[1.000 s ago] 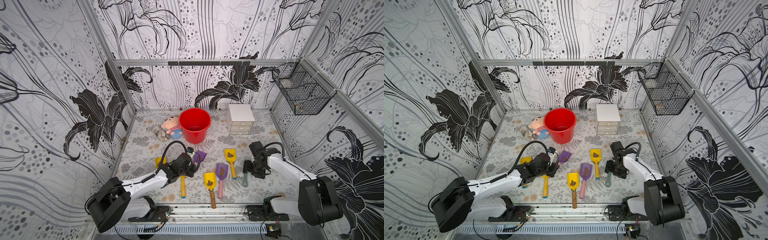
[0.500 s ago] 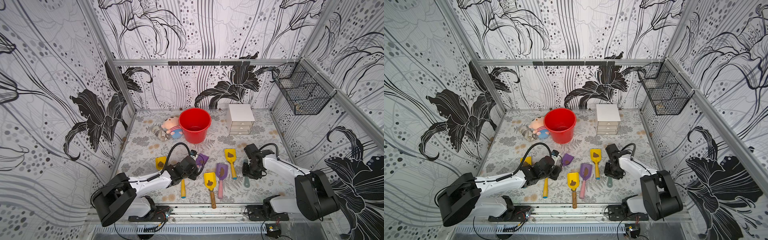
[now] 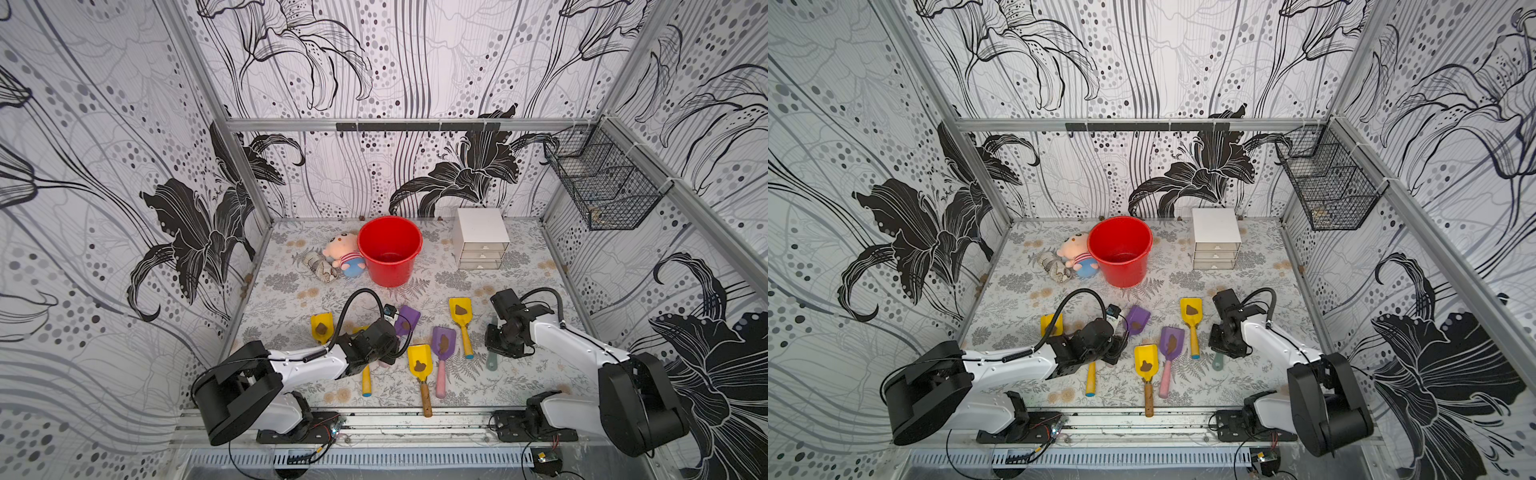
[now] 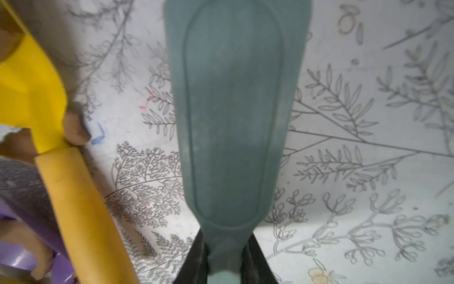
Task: Brush the soil off the hand trowel and place it into the bucket
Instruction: Place the hand trowel at the center of the board.
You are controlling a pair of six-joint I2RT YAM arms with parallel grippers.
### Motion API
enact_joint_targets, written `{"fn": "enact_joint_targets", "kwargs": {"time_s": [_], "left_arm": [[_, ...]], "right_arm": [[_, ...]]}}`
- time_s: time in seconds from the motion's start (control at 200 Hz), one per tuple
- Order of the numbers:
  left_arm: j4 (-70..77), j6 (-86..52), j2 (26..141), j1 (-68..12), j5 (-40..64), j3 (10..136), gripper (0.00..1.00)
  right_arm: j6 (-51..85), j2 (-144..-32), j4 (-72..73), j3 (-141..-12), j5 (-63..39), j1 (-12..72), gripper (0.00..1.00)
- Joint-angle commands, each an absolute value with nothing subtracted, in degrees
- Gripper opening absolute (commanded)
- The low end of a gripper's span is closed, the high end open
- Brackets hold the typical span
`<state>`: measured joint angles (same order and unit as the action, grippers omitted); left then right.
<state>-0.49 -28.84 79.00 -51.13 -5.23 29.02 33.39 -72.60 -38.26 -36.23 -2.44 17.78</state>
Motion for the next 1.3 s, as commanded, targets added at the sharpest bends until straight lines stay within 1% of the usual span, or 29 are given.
{"fn": "enact_joint_targets", "kwargs": {"time_s": [0.0, 0.105, 0.2, 0.24, 0.31, 0.381, 0.421, 0.461, 0.526, 0.606, 0.751, 0.831, 0.876, 0.981, 1.086, 1.232, 1.292], "left_arm": [[1.6, -29.4, 78.4, -51.5, -6.1, 28.4, 0.45], [-0.2, -29.4, 76.9, -51.5, -5.5, 29.3, 0.50], [-3.1, -29.3, 72.9, -51.5, -4.9, 31.2, 0.54], [-3.7, -29.2, 70.6, -51.6, -4.5, 31.8, 0.58], [-3.7, -29.3, 66.5, -51.1, -3.0, 32.6, 0.69], [-1.0, -29.7, 63.1, -49.7, 1.5, 32.8, 0.78], [1.8, -30.2, 61.7, -47.7, 6.3, 32.7, 0.82], [4.9, -31.3, 61.3, -45.0, 11.8, 32.6, 0.83], [9.5, -34.0, 61.9, -40.0, 20.2, 33.1, 0.83], [14.9, -38.0, 64.1, -36.1, 27.2, 34.6, 0.83], [24.9, -43.1, 71.6, -35.1, 35.7, 38.9, 0.84], [30.2, -46.6, 75.7, -35.1, 39.0, 40.8, 0.85], [32.6, -48.4, 77.5, -35.1, 39.4, 41.4, 0.85], [33.2, -50.5, 80.5, -35.3, 39.5, 43.7, 0.85], [27.6, -51.0, 82.1, -35.9, 36.8, 46.3, 0.81], [18.3, -50.2, 83.9, -37.7, 30.8, 50.3, 0.70], [15.7, -50.8, 84.6, -38.1, 28.6, 51.6, 0.64]], "right_arm": [[32.1, -70.4, -39.0, -36.7, -1.4, 18.2, 0.13], [30.0, -68.3, -39.2, -37.7, -2.6, 18.2, 0.11], [27.5, -64.8, -38.8, -38.9, -4.8, 18.2, 0.08], [26.2, -63.2, -38.2, -39.4, -6.9, 18.2, 0.07], [24.1, -60.7, -36.4, -40.5, -12.3, 18.4, 0.07], [22.7, -59.2, -34.1, -41.6, -18.9, 18.9, 0.07], [22.4, -58.7, -32.6, -42.2, -22.3, 19.3, 0.07], [21.9, -58.6, -31.0, -43.0, -25.4, 20.0, 0.07], [21.3, -58.6, -28.6, -44.3, -29.0, 21.9, 0.07], [20.1, -59.7, -26.7, -46.2, -31.4, 24.5, 0.07], [18.8, -63.3, -23.5, -49.2, -38.3, 27.1, 0.07], [18.4, -65.1, -22.1, -50.5, -40.5, 28.5, 0.07], [18.1, -65.8, -21.6, -51.0, -40.9, 29.2, 0.07], [17.6, -67.5, -20.9, -51.9, -41.3, 29.9, 0.07], [17.0, -69.2, -20.7, -52.6, -40.5, 30.6, 0.08], [16.3, -71.5, -21.3, -53.8, -37.0, 32.3, 0.07], [15.9, -72.7, -21.6, -54.5, -35.6, 32.7, 0.08]]}}
